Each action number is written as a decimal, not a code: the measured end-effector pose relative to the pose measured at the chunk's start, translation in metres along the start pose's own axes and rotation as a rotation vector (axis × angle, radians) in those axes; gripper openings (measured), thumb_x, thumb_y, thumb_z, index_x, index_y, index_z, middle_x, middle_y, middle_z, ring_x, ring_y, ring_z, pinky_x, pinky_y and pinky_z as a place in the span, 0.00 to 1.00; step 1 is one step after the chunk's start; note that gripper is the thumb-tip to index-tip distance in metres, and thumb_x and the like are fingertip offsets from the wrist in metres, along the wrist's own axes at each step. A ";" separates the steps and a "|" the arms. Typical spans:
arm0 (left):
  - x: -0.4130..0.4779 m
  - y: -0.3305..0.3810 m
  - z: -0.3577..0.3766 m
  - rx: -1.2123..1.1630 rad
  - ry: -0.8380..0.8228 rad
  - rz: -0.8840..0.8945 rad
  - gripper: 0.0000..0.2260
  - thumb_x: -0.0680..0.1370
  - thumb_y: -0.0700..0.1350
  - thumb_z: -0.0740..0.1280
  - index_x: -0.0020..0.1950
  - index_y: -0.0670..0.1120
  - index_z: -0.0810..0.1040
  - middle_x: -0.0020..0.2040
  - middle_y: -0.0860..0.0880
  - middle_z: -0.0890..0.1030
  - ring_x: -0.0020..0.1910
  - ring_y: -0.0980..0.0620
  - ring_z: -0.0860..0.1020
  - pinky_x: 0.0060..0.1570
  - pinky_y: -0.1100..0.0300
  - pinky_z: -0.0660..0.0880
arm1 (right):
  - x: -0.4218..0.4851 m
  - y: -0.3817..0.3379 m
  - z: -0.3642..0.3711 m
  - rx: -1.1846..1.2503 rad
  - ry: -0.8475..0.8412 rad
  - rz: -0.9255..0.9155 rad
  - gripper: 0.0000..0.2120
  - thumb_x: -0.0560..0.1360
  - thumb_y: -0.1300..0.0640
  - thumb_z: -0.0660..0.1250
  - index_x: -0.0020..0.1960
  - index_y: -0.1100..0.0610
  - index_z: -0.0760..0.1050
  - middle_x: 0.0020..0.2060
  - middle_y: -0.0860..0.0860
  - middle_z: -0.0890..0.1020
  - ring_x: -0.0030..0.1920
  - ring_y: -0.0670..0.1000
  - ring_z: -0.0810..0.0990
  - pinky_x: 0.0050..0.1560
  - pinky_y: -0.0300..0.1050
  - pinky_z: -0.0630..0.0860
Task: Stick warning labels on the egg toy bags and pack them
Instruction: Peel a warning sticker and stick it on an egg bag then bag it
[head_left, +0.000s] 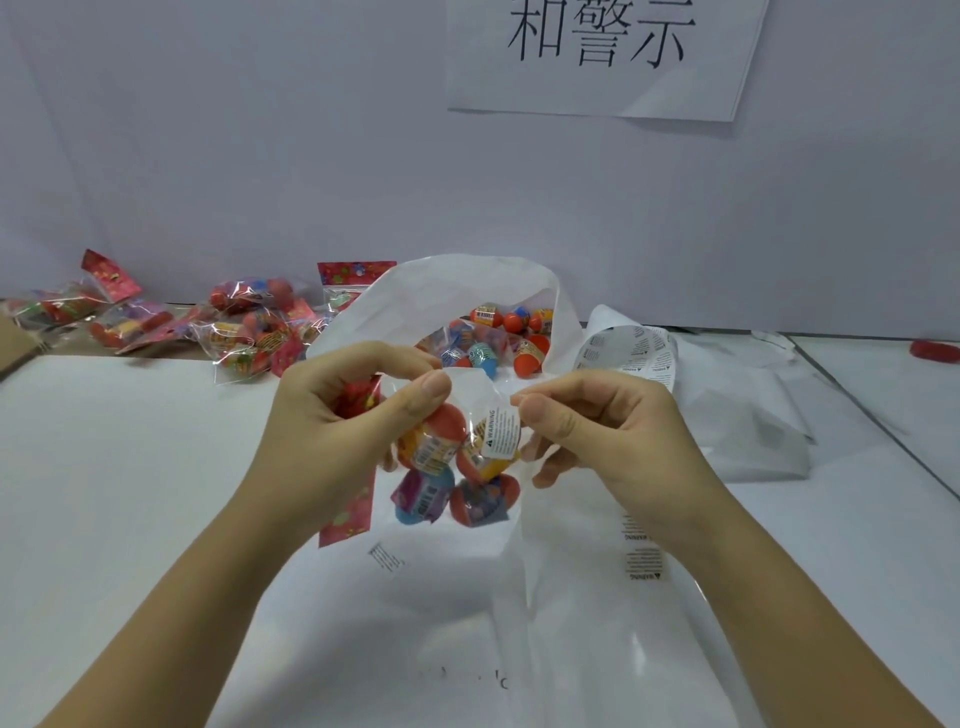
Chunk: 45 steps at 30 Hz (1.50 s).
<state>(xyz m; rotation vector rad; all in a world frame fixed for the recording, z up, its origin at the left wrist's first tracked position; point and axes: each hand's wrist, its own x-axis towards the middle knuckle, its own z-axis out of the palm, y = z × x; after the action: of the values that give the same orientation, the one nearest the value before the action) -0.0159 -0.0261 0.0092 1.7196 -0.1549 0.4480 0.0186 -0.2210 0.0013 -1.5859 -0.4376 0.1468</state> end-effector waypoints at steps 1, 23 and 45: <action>0.000 0.000 0.000 -0.018 0.002 -0.013 0.04 0.65 0.53 0.69 0.33 0.60 0.84 0.40 0.60 0.84 0.40 0.57 0.82 0.28 0.61 0.80 | 0.000 0.000 0.000 0.002 0.001 0.006 0.11 0.63 0.48 0.70 0.43 0.51 0.83 0.36 0.49 0.86 0.33 0.48 0.83 0.32 0.40 0.80; 0.005 -0.007 -0.002 -0.278 0.059 -0.411 0.12 0.58 0.57 0.72 0.36 0.54 0.87 0.43 0.53 0.87 0.42 0.51 0.85 0.33 0.58 0.80 | 0.001 0.003 0.002 0.190 0.145 0.058 0.16 0.64 0.47 0.70 0.46 0.55 0.81 0.40 0.52 0.86 0.35 0.51 0.85 0.32 0.40 0.80; 0.013 -0.014 -0.009 -0.451 0.149 -0.379 0.05 0.66 0.44 0.71 0.36 0.45 0.85 0.43 0.44 0.86 0.39 0.47 0.86 0.30 0.56 0.82 | 0.003 0.005 -0.003 0.292 0.075 0.220 0.20 0.62 0.54 0.72 0.53 0.61 0.80 0.42 0.56 0.86 0.39 0.53 0.86 0.35 0.39 0.80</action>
<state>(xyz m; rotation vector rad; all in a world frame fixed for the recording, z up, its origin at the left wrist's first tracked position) -0.0008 -0.0126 0.0021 1.2293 0.1676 0.2342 0.0232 -0.2223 -0.0027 -1.3432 -0.1723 0.3040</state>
